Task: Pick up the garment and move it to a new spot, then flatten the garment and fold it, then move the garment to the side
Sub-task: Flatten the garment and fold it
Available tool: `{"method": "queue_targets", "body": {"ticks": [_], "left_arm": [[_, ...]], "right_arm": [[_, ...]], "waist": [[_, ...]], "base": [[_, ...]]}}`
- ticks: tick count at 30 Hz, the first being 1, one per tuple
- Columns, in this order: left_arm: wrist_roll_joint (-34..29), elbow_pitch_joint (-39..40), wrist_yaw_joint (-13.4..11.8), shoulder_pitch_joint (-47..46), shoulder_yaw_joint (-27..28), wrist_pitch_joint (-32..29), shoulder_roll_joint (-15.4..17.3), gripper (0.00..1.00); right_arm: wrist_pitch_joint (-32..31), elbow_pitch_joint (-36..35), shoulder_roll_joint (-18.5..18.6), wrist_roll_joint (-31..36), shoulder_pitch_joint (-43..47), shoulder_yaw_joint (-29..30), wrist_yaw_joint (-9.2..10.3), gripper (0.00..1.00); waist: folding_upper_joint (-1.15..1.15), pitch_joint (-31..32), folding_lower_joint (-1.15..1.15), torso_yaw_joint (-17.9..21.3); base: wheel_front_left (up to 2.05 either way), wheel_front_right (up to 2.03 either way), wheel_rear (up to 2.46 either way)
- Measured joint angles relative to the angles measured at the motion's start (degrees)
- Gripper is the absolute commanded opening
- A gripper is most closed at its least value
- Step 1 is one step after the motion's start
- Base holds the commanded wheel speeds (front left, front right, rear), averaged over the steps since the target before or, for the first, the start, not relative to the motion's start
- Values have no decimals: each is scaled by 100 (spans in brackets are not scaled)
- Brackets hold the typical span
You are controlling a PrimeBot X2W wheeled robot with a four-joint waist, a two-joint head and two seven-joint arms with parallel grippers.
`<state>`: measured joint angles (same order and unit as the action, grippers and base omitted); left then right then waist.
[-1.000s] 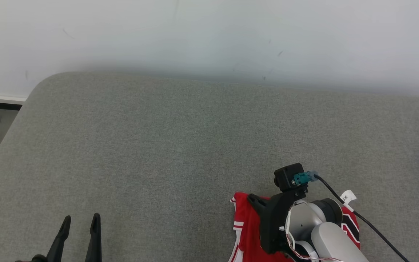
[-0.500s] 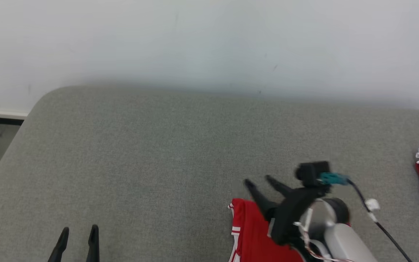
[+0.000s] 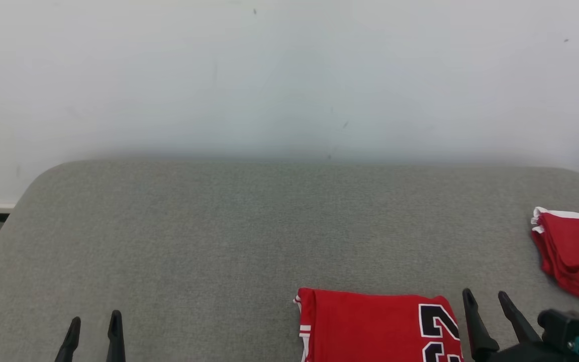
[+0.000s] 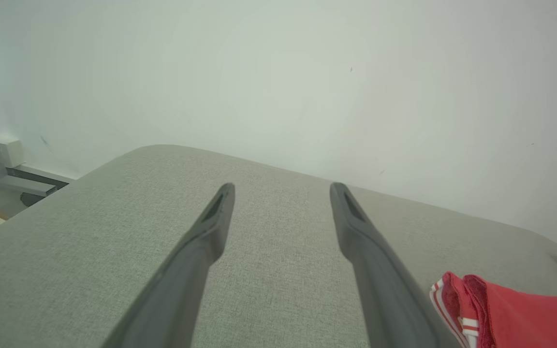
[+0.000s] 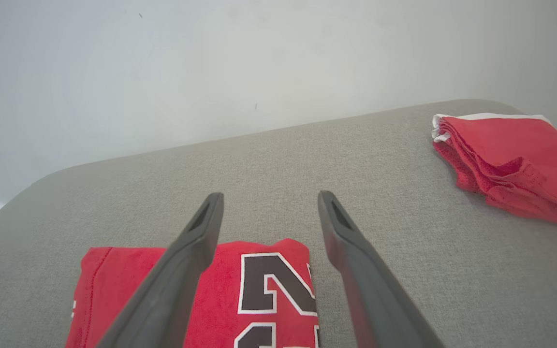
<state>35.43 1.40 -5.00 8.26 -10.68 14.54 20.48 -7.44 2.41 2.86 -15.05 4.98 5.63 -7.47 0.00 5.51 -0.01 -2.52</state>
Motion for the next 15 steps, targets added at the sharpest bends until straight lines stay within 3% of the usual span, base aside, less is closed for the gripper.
{"method": "queue_targets", "body": {"ticks": [8,15], "left_arm": [[-38,-21,433,156,487,51,-379,100],[-532,-339,702,377,722,51,-565,100]], "right_arm": [[583,109,274,-172,337,-208,0,100],[798,292,474,-359,437,-360,0,100]], "waist": [[0,100,0,298],[0,106,0,472]], "base": [[0,0,0],[0,0,0]]}}
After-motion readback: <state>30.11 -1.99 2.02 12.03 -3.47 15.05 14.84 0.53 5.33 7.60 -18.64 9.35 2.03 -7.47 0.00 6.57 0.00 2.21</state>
